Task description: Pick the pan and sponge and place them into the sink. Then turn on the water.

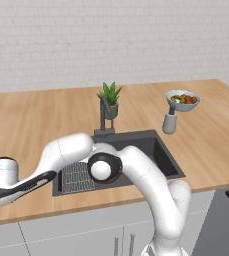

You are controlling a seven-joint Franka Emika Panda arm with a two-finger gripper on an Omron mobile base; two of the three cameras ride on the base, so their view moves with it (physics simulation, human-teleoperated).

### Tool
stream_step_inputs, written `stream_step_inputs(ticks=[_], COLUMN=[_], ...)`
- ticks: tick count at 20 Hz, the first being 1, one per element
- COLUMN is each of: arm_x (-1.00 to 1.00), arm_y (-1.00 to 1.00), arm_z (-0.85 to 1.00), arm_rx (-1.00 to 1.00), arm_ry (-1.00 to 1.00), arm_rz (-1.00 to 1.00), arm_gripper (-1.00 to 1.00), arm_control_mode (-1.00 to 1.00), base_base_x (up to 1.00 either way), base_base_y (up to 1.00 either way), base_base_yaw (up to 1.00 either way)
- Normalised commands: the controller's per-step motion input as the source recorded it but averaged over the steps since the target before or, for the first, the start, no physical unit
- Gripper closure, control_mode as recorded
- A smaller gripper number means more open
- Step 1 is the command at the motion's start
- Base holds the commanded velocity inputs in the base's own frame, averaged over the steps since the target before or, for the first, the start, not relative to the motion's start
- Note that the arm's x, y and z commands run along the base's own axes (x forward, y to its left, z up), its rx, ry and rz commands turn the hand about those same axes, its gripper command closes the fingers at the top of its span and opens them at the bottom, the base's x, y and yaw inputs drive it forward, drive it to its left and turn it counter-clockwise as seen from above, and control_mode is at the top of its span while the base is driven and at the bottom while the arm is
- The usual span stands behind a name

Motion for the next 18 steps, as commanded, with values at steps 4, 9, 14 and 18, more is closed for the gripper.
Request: stream_step_inputs(ticks=[4,9,14,18], arm_x=[0.00,0.00,0.00,-0.11], arm_y=[-0.98,-1.00,-1.00,-1.00], arm_z=[-0.48,-0.29,-0.05,0.00], arm_rx=[-0.02,-0.03,-0.01,-0.02], arm_ry=[0.04,0.00,-0.01,-0.08], arm_rz=[-0.30,-0.33,-0.30,-0.20], arm_gripper=[1.00,1.00,1.00,1.00], arm_control_mode=[-1.00,-1.00,-1.00,-1.00], base_base_x=[0.00,0.00,0.00,0.00], base_base_y=[0.00,0.00,0.00,0.00], base_base_yaw=[0.00,0.00,0.00,0.00])
